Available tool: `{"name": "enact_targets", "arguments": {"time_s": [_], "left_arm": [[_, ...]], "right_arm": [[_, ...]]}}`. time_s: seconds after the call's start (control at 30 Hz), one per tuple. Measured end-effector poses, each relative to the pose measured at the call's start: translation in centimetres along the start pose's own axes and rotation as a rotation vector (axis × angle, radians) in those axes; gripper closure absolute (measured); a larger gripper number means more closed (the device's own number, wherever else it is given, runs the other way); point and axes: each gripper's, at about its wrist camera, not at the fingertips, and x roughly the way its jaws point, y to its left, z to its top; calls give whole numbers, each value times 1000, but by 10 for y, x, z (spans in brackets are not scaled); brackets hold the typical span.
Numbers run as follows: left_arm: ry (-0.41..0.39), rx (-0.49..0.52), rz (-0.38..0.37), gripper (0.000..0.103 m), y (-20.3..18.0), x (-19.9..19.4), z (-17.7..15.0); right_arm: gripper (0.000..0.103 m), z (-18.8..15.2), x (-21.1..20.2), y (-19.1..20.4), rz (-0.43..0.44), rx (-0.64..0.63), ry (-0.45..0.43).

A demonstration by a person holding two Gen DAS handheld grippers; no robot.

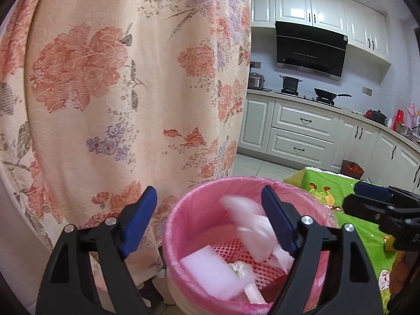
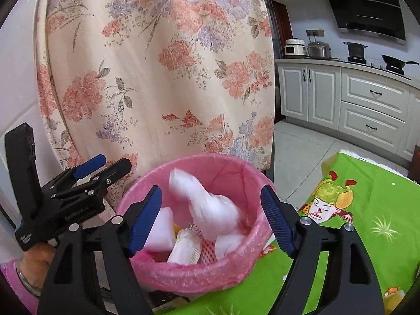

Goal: Collect trash
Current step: 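Carry the foam block and tissue wad over the pink bin and open both tools, then move both tools back over the table toward the sponge and paper cup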

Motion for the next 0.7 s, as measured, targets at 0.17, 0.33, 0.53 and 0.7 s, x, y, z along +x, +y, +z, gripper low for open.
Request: {"name": "enact_targets", "arguments": {"time_s": [0.17, 0.33, 0.53, 0.7], "left_arm": [[-41, -10, 30, 5, -6, -21, 0], [-70, 4, 47, 5, -24, -44, -2], [-81, -22, -37, 5, -56, -65, -16], [-47, 9, -125, 5, -108, -70, -38]], "right_arm": [[29, -8, -21, -8, -15, 6, -23], [28, -21, -47, -19, -33, 36, -43], [25, -51, -93, -39, -84, 59, -73], [25, -77, -124, -67, -165, 90, -76]]}}
